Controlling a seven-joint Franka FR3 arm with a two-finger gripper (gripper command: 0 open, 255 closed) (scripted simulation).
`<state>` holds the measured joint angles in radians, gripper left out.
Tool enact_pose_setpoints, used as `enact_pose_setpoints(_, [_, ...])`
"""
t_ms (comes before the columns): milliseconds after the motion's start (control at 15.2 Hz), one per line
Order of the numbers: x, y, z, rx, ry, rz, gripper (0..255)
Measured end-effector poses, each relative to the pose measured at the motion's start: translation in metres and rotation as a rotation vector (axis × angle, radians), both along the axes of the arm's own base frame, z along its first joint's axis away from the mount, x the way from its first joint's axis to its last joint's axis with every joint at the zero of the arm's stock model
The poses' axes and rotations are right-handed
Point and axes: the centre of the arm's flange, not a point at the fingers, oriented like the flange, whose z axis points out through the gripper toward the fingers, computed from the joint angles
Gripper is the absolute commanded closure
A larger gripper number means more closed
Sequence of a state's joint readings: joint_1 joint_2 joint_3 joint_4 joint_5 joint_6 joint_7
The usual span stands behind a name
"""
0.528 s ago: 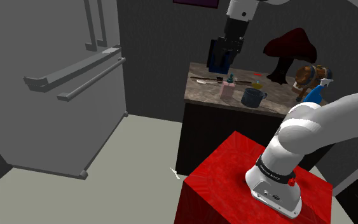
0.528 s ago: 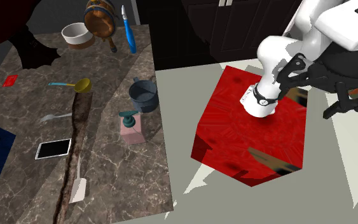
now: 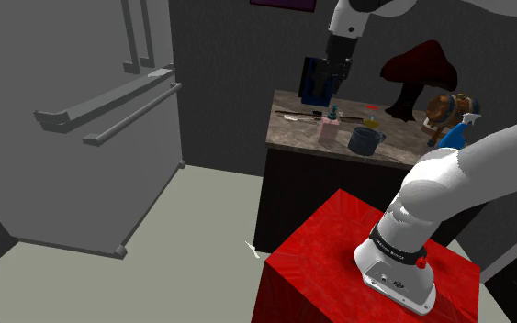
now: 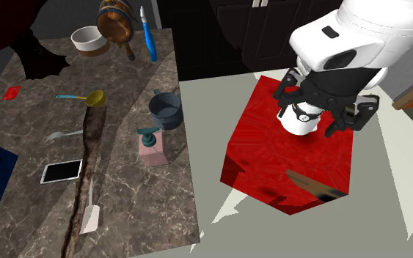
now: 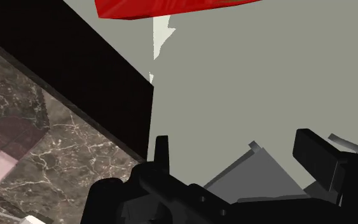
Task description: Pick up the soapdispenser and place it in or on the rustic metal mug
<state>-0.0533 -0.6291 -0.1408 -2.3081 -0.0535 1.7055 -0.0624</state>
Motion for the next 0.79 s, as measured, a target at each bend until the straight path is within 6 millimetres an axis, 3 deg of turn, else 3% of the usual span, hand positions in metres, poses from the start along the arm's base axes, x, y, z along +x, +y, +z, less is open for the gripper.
enact_pose_setpoints(792, [0.059,-0.148,-0.042,0.023,0.059,0.007,0])
